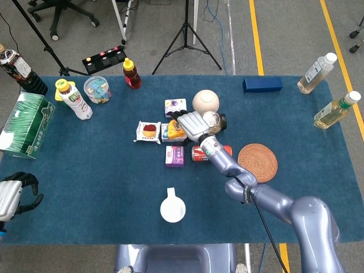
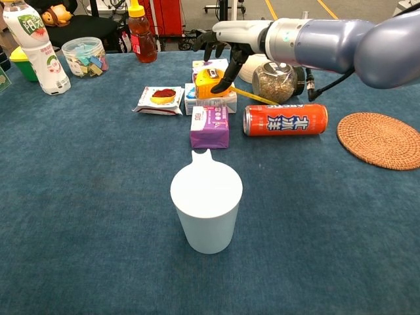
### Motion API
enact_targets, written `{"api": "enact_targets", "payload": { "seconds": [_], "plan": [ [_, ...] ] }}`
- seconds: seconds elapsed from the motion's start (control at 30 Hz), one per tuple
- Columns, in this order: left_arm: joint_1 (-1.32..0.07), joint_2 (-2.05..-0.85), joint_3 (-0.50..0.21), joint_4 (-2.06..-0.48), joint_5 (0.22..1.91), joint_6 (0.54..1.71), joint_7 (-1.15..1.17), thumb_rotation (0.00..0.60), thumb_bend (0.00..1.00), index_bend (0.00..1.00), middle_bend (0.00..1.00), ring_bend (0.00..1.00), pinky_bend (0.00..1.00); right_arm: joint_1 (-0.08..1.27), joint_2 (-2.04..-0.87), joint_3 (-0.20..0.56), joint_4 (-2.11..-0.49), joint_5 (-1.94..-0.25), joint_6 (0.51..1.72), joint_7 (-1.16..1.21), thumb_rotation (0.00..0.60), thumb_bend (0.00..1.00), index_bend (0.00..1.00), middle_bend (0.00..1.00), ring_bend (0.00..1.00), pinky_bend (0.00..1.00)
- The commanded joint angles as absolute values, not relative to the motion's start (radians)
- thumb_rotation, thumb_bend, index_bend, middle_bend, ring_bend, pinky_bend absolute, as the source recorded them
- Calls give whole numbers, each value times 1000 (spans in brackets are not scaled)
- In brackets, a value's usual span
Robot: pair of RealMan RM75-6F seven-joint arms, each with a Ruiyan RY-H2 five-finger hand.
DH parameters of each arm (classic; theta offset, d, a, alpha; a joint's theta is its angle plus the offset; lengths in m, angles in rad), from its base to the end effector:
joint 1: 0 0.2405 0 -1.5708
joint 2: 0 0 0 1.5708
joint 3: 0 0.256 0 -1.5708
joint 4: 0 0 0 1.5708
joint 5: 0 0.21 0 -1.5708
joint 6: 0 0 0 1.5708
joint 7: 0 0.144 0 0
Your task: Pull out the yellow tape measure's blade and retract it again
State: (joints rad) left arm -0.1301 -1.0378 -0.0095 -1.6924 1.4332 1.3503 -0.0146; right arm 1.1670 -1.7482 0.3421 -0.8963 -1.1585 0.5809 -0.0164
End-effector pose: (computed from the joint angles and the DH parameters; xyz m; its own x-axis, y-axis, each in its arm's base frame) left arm -0.3129 0.1836 0.1581 0.3741 0.1583 0.9138 0.9241 0.0193 -0.3817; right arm -0.0383 -0.4666 -0.0425 0.4522 -0.2572 0.8541 -0.8211 -0.4939 0.2860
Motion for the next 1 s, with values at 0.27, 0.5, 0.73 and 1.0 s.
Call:
{"api": "enact_targets", "payload": {
  "seconds": [0.27,0.5,0.73,1.0],
  "plan": [
    [-119,-1035,-8,-1684,1434,1364,-29,600,296,636,438,281,350,1205,-1785,333,-818,-1164,555,-2,512,235,133,194,185,281],
    [-114,-1035,-6,-1677,1430,1365,-35,600,296,636,438,281,350,1223,-1805,326,-771,-1169,536,7,510,236,156,206,198,285],
    [-109,-1038,-5,-1666,1426,1364,-43,600,296,635,439,281,350,1235,-1825,317,-727,-1173,515,24,511,236,191,237,226,303],
    [-107,-1040,-5,-1662,1429,1366,-46,600,295,636,438,281,349,1246,-1836,315,-700,-1173,502,33,511,235,233,268,255,330]
  ]
}}
